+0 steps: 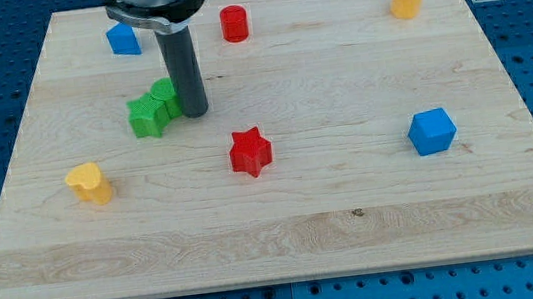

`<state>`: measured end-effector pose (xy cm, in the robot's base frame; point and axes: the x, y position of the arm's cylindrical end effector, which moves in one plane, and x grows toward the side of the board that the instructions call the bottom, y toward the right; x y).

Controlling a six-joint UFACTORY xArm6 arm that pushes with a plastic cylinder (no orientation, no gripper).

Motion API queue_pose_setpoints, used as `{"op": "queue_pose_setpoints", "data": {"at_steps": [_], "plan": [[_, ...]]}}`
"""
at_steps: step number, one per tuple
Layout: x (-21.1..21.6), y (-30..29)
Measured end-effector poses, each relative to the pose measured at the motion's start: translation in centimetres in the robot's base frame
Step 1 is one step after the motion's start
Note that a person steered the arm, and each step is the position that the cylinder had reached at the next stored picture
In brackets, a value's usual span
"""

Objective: Point at the red circle

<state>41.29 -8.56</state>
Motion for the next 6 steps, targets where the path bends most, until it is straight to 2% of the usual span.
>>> {"op": "queue_pose_setpoints", "data": {"at_steps": [2,6], "plan": [[-1.2,1.7],[-11.8,1.9]]}}
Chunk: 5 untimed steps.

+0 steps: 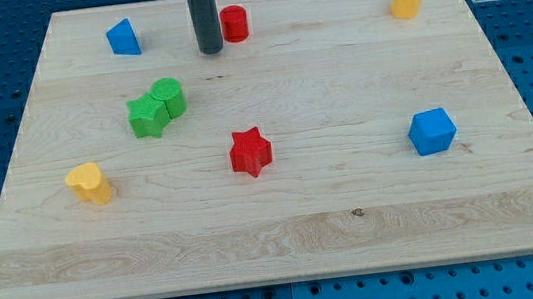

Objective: Point at the red circle

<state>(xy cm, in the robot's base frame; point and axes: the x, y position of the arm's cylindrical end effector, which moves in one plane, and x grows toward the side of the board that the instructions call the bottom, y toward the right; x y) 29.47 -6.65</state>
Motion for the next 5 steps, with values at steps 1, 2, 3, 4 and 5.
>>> {"op": "queue_pose_setpoints", "data": {"at_steps": [1,2,3,4,5], "plan": [[-3.2,-1.3],[-5.9,-1.3],[-6.3,-0.7],[-4.7,0.5],[-3.2,1.7]]}}
